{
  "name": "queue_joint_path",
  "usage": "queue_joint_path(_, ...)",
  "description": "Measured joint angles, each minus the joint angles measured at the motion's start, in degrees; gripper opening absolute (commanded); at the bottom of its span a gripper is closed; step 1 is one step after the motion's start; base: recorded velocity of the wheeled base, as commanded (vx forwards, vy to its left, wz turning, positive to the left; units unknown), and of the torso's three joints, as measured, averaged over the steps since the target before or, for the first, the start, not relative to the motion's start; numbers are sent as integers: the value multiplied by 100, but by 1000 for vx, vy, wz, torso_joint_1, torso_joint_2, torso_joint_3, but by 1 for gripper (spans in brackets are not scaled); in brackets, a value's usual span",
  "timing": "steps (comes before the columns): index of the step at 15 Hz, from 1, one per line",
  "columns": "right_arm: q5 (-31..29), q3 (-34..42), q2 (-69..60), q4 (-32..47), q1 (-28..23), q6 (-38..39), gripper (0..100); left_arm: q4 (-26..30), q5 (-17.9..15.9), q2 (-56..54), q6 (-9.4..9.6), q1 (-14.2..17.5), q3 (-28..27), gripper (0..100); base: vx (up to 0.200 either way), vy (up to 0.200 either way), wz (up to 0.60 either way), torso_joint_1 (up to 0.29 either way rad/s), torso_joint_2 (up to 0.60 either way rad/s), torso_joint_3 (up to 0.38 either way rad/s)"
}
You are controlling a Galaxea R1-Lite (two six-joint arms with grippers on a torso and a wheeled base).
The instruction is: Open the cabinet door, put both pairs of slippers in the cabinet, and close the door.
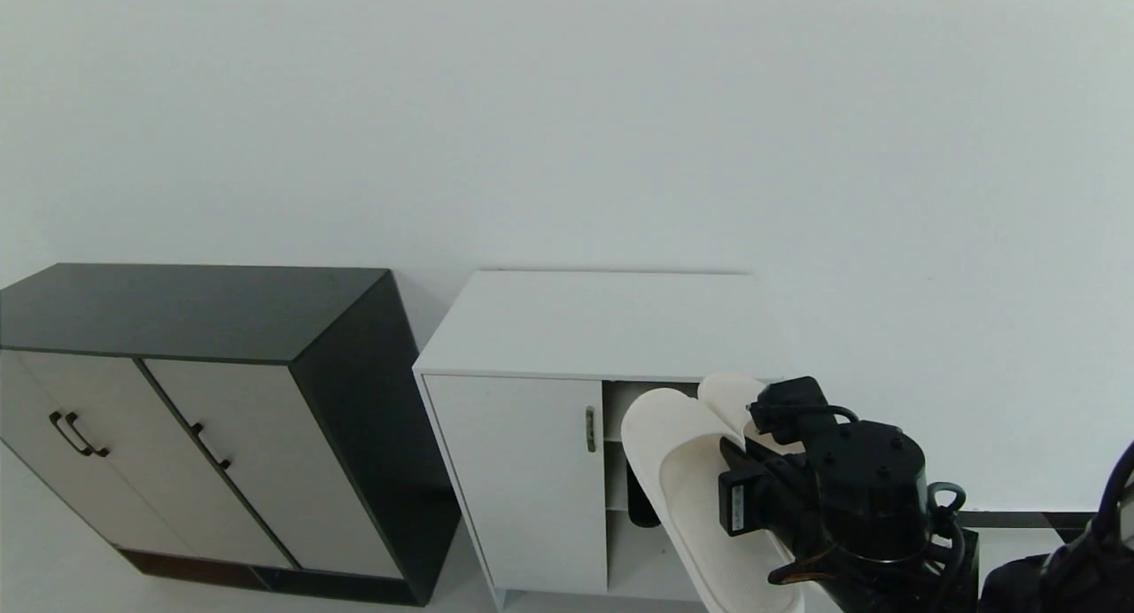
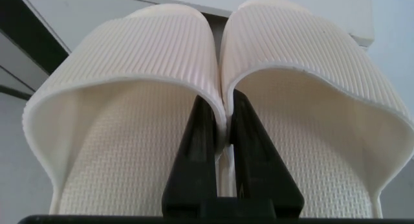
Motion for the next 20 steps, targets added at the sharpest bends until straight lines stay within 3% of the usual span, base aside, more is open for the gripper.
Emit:
queue_joint_path(13, 9, 174, 132, -216, 69, -22, 0, -1, 2, 0, 5, 0, 0, 0, 0, 0, 0, 0, 0, 0)
queue_joint_path(20, 57, 229, 312, -484, 69, -22, 0, -1, -6, 2, -9, 0, -7, 0, 0, 0, 0, -141, 304, 167)
